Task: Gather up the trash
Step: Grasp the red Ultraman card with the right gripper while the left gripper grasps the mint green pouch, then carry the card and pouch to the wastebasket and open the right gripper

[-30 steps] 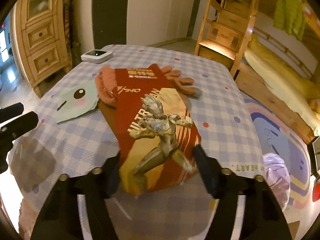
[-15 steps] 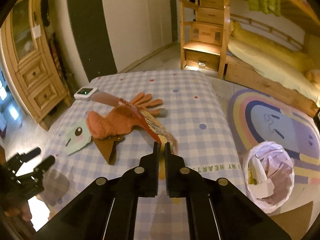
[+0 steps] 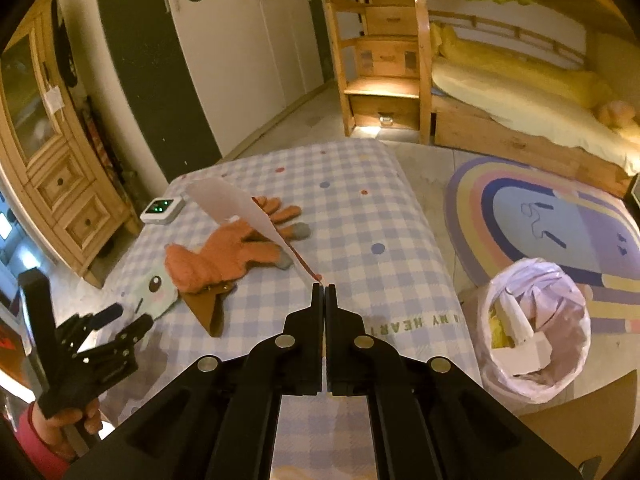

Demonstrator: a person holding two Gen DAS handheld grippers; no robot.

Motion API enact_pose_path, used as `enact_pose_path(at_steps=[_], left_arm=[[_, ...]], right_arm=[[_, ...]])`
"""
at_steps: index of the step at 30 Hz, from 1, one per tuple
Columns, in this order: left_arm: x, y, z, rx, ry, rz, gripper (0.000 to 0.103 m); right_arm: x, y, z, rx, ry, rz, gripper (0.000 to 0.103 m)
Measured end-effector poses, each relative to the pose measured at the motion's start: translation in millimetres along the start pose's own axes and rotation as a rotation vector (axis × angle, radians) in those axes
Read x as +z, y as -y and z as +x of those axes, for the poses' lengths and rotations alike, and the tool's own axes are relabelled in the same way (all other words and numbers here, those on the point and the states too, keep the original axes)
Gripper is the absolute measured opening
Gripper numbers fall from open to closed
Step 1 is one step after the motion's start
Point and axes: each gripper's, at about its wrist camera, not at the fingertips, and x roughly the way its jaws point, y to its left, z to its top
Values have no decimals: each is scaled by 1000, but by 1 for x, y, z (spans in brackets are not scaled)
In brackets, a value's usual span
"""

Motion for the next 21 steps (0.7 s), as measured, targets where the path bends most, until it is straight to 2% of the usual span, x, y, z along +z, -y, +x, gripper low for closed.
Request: enact_pose_path(at_steps=[6, 10, 13, 17, 18, 19, 21], left_arm=[[8, -2, 22, -8, -41, 30, 64], [11, -1, 24, -27, -37, 53, 58], [11, -5, 23, -35, -34, 57, 44], [11, -16, 19, -58, -32, 9, 34], [10, -18, 15, -52, -25, -1, 28], [10, -20, 8, -46, -13, -13, 15], [8, -24, -9, -59, 12, -46, 15]], right_arm=[[1, 5, 2, 6, -11, 10, 0], [0, 6, 5, 12, -17, 15, 1], [-1, 7, 5, 18, -18, 22, 1], [-2, 7, 1, 24, -9, 31, 1], [-3, 8, -1, 27, -2, 37, 1], [-3, 9, -3, 28, 2, 40, 1], [-3, 11, -9, 29, 27, 50, 1]])
